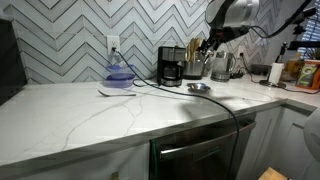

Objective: Remove one wooden spoon from the utensil holder

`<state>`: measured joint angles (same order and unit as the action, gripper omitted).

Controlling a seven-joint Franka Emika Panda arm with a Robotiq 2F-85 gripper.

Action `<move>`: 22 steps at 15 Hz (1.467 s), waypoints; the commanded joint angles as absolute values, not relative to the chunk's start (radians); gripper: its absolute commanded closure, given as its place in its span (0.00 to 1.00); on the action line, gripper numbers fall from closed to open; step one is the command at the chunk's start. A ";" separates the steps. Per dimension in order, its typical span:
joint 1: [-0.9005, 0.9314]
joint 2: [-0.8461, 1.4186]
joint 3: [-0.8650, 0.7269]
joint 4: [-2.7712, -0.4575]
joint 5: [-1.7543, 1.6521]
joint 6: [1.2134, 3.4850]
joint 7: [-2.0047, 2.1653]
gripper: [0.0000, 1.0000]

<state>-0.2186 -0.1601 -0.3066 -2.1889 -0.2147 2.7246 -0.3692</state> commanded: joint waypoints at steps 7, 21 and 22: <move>-0.191 0.063 -0.340 -2.000 0.219 2.799 -0.684 0.00; -0.211 0.172 -0.341 -1.810 0.286 2.960 -0.562 0.00; -0.216 0.182 -0.333 -1.788 0.312 2.971 -0.572 0.00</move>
<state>-0.1991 0.1387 -0.3512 -1.8531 0.2449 2.9334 -0.5617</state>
